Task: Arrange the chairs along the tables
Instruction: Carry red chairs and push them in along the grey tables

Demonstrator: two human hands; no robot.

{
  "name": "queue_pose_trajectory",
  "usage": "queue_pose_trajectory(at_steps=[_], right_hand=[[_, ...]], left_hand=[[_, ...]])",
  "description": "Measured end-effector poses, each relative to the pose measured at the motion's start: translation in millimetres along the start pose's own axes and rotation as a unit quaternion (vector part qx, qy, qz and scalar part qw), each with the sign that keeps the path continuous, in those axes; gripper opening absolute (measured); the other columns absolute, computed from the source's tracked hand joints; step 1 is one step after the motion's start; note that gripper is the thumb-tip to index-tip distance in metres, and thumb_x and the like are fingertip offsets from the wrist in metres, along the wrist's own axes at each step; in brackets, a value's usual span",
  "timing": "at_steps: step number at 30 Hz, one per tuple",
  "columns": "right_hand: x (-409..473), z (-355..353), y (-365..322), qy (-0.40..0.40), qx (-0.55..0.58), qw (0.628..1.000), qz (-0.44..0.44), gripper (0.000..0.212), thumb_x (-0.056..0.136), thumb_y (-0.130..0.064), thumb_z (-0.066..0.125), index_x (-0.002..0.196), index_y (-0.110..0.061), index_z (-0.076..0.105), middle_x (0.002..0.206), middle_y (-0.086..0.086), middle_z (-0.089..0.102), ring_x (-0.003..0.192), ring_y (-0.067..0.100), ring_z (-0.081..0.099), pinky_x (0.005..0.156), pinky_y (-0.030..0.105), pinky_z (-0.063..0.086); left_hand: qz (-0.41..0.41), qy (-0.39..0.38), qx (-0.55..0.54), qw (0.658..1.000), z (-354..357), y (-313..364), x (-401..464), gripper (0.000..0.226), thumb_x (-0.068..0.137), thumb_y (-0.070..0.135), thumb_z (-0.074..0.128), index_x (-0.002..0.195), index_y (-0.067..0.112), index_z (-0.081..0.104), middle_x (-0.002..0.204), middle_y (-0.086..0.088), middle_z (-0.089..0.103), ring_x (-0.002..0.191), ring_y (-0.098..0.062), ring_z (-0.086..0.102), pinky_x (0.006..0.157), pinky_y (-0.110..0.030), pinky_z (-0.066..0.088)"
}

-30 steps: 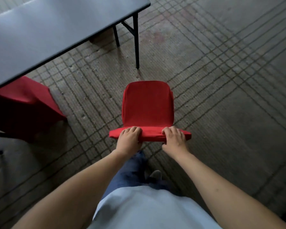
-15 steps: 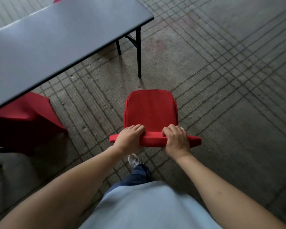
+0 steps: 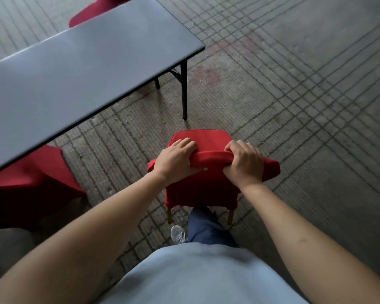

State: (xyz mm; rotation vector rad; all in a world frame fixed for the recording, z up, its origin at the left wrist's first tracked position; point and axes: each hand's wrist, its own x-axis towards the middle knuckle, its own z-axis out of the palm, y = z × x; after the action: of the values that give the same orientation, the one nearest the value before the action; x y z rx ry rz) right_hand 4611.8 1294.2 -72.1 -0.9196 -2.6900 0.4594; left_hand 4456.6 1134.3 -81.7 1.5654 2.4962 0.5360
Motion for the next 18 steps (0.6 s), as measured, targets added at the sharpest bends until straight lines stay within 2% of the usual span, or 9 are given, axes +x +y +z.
queue_pose_trajectory(at_steps=[5, 9, 13, 15, 18], right_hand=[[59, -6, -4, 0.000, 0.017, 1.000, -0.026, 0.035, 0.058, -0.023, 0.059, 0.093, -0.028, 0.062, 0.088, -0.007, 0.061, 0.085, 0.024, 0.058, 0.079, 0.037, 0.044], [115, -14, 1, -0.041, 0.029, 0.996, -0.075, 0.045, 0.058, -0.035, 0.065, 0.102, -0.029, 0.061, 0.098, -0.007, 0.062, 0.093, 0.023, 0.057, 0.085, 0.038, 0.046], [169, -19, -4, -0.114, 0.020, 0.989, -0.088, 0.032, 0.064, -0.030, 0.070, 0.093, -0.027, 0.055, 0.088, -0.009, 0.053, 0.089, 0.024, 0.058, 0.071, 0.033, 0.043], [186, -17, -10, -0.128, 0.004, 0.987, -0.098, 0.026, 0.067, -0.026, 0.067, 0.087, -0.027, 0.050, 0.082, -0.011, 0.049, 0.085, 0.024, 0.059, 0.065, 0.031, 0.036], [203, -14, -14, -0.137, -0.006, 0.985, -0.101, 0.021, 0.070, -0.028, 0.064, 0.083, -0.027, 0.047, 0.079, -0.010, 0.052, 0.082, 0.025, 0.062, 0.063, 0.032, 0.035]], left_hand=[[0.009, 0.016, -0.005, 1.000, -16, -23, 51, 0.068, 0.067, 0.080, 0.065, 0.101, 0.022, 0.055, 0.103, 0.006, 0.056, 0.101, -0.019, 0.058, 0.081, -0.035, 0.050], [-0.003, 0.007, 0.013, 1.000, -31, -39, 99, 0.069, 0.067, 0.082, 0.063, 0.102, 0.023, 0.053, 0.103, 0.008, 0.055, 0.102, -0.018, 0.058, 0.080, -0.035, 0.050], [0.015, 0.000, -0.015, 1.000, -43, -46, 134, 0.062, 0.075, 0.075, 0.062, 0.107, 0.024, 0.050, 0.106, 0.008, 0.053, 0.102, -0.017, 0.057, 0.082, -0.035, 0.052], [0.037, 0.002, -0.029, 0.999, -47, -50, 145, 0.052, 0.080, 0.064, 0.064, 0.108, 0.022, 0.051, 0.106, 0.007, 0.053, 0.101, -0.019, 0.056, 0.085, -0.036, 0.051], [0.031, -0.023, -0.031, 0.999, -50, -57, 159, 0.044, 0.081, 0.057, 0.063, 0.106, 0.023, 0.050, 0.105, 0.006, 0.053, 0.101, -0.020, 0.056, 0.084, -0.039, 0.051]])
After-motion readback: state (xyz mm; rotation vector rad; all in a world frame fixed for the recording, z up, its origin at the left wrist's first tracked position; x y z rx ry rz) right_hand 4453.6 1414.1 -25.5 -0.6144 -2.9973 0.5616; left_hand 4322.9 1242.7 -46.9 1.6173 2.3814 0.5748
